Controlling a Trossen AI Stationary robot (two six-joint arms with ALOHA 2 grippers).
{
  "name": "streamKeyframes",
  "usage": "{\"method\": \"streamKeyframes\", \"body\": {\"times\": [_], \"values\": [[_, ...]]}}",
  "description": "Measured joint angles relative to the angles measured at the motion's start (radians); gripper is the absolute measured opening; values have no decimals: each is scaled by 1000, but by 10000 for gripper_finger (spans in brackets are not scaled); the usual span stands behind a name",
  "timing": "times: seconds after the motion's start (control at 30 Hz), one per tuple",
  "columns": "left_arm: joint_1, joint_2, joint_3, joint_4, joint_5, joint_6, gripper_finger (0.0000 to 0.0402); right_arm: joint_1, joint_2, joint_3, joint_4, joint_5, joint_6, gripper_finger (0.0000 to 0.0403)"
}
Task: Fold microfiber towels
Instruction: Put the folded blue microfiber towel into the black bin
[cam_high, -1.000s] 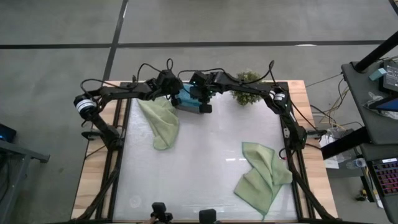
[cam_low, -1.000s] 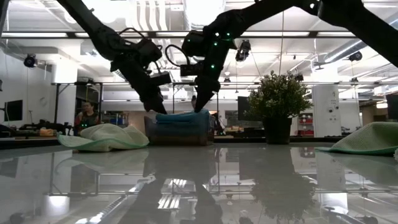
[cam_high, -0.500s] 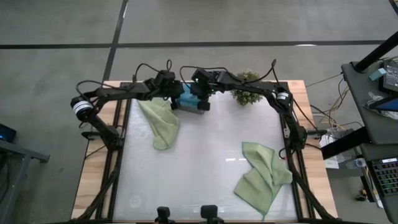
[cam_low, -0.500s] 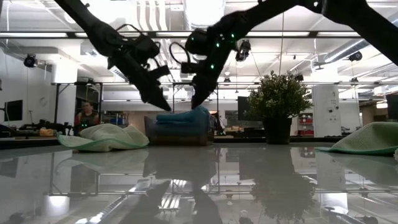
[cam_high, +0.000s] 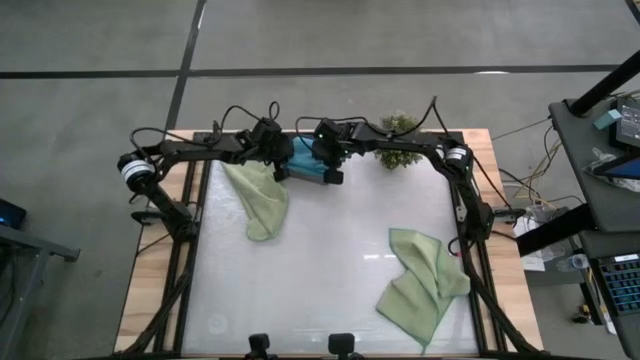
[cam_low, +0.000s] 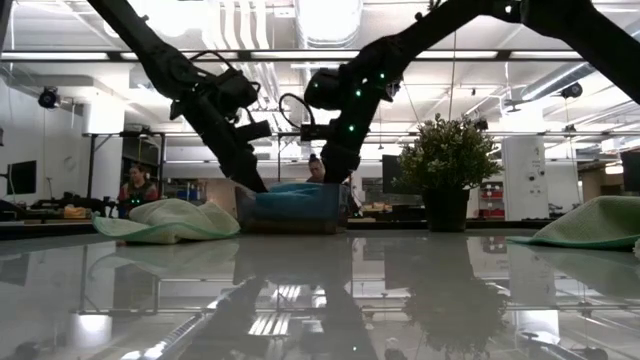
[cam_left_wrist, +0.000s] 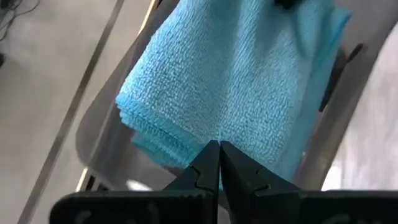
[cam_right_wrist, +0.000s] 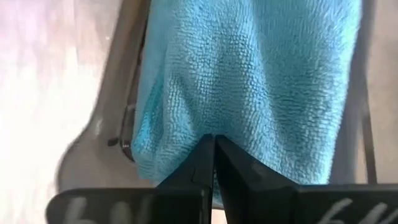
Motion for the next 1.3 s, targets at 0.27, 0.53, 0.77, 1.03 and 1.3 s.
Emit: {"method": "streamKeyframes", "body": {"times": [0.27, 0.53, 0.77, 1.03, 1.3], "values": [[-1, -51, 8, -50, -51, 2, 0, 6, -30, 68, -97, -67, 1, 20], [-1, -118, 2, 39, -43, 26, 0, -2, -38, 149, -155, -97, 18, 73], [-1, -4, -5, 255, -21, -52, 0, -47, -38, 82, 37, -94, 101, 62], [-1, 76, -5, 261, -60, -77, 0, -62, 8, -29, 167, -95, 116, 21], [-1, 76, -13, 208, -86, -103, 0, -62, 23, -63, 218, -97, 116, 9]]}}
